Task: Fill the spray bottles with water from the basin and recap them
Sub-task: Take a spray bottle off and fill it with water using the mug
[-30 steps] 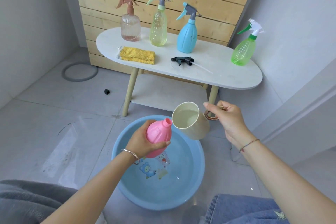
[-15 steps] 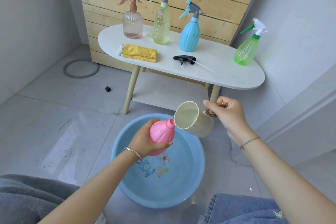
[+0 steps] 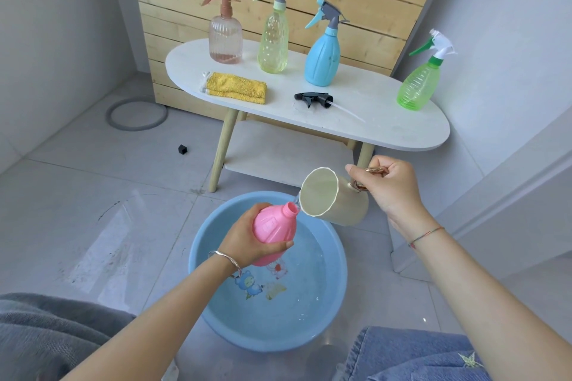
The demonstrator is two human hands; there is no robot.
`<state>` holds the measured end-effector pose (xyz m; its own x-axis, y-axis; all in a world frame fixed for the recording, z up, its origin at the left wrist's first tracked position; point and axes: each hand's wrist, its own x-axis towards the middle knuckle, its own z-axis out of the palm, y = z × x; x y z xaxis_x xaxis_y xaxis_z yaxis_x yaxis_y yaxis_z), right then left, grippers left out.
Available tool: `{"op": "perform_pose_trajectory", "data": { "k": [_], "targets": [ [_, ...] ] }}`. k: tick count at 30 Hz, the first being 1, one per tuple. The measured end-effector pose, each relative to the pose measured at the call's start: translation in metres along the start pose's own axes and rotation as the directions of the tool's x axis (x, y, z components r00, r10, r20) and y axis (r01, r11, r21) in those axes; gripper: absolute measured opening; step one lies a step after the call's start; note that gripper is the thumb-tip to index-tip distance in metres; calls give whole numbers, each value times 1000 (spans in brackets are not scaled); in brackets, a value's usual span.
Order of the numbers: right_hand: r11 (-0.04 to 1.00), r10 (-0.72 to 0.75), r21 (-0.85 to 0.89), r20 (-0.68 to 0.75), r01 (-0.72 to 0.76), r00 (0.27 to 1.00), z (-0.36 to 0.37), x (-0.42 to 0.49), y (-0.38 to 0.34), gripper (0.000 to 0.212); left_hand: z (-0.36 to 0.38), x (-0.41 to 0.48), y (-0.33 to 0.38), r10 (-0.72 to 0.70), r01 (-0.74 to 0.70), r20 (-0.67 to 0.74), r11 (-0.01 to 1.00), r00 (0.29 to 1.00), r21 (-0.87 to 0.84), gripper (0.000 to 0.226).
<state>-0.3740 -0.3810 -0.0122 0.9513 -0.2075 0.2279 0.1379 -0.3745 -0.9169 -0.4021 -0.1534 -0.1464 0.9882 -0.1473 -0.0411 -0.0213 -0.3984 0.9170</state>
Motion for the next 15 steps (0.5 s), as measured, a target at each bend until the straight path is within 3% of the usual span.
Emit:
{"op": "perform_pose_trajectory", "data": {
  "k": [15],
  "targets": [
    [997,-54,-60,33,56,998,0,1,-1,54,5,0,0,-15,15,1,1000,1000,-1,72]
  ]
}}
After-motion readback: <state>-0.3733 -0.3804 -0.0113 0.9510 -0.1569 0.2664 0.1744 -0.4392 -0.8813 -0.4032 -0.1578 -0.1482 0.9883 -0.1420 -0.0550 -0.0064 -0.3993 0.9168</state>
